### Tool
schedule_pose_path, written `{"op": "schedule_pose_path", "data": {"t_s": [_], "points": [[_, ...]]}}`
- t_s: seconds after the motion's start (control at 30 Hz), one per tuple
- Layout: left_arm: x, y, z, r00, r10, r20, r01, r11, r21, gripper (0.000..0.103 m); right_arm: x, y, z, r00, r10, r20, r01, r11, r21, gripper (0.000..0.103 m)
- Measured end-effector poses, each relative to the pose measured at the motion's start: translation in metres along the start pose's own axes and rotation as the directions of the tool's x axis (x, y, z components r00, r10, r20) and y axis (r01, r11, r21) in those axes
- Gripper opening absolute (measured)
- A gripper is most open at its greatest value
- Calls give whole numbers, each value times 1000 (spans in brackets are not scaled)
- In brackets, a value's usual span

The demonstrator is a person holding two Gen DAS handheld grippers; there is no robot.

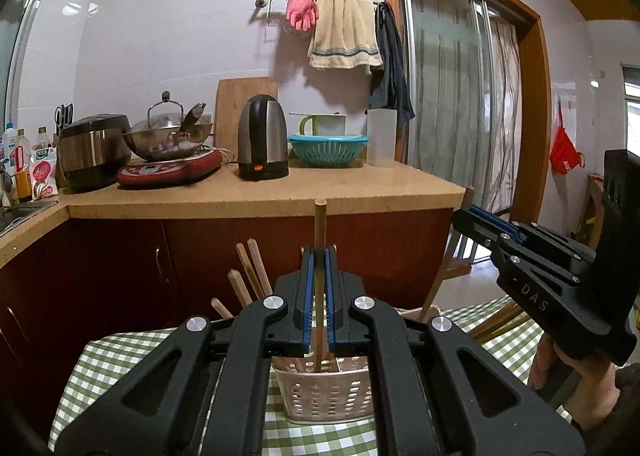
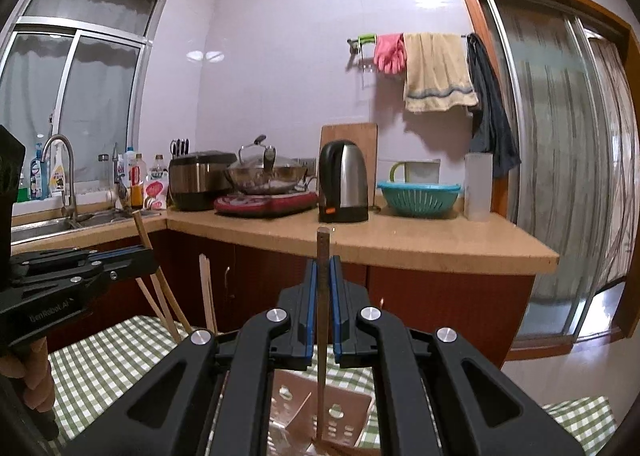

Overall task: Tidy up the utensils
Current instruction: 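Lower both chopsticks into the basket and open both tools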

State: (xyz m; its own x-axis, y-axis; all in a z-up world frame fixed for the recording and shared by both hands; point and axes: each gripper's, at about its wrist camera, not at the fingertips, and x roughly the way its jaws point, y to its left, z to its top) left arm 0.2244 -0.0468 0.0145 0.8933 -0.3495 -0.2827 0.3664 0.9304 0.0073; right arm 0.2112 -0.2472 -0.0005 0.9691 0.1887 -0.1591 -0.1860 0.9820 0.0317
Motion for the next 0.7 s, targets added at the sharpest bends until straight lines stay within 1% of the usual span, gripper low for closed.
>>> {"op": "schedule_pose_path", "data": {"t_s": [0.3,0.37,0.4,0.43,0.47,0.5,0.53,0.57,0.63,0.67,0.7], "points": [[13,2,-15,1000,15,-27,-15,1000,-9,6,4,2,-8,999,-1,-42,1,1000,5,7],[15,5,-17,999,20,-30,-20,1000,-17,7,5,1,-8,999,-1,-44,2,1000,6,7],[16,5,-17,999,18,-34,-19,1000,-19,7,5,2,-8,999,0,-48,0,1000,6,9],[17,6,-18,999,19,-36,-19,1000,-19,8,6,2,-8,999,1,-50,-1,1000,6,13],[18,5,-18,999,21,-37,-22,1000,-18,13,6,2,-8,999,1,-50,0,1000,6,19],[18,6,-18,999,22,-39,-22,1000,-17,18,5,2,-8,999,-1,-48,2,1000,5,30],[19,5,-18,999,23,-38,-23,1000,-17,32,5,3,-8,999,-2,-46,2,1000,5,39],[18,5,-18,999,26,-32,-27,999,-18,41,3,4,-7,999,-2,-41,2,1000,5,41],[17,5,-18,999,28,-26,-29,999,-16,46,3,4,-7,999,0,-42,0,1000,5,46],[17,5,-18,999,27,-25,-28,1000,-13,51,2,5,-6,999,1,-40,-1,1000,5,48],[16,4,-18,999,28,-23,-28,1000,-11,54,2,5,-6,999,1,-36,-1,1000,5,53]]}}
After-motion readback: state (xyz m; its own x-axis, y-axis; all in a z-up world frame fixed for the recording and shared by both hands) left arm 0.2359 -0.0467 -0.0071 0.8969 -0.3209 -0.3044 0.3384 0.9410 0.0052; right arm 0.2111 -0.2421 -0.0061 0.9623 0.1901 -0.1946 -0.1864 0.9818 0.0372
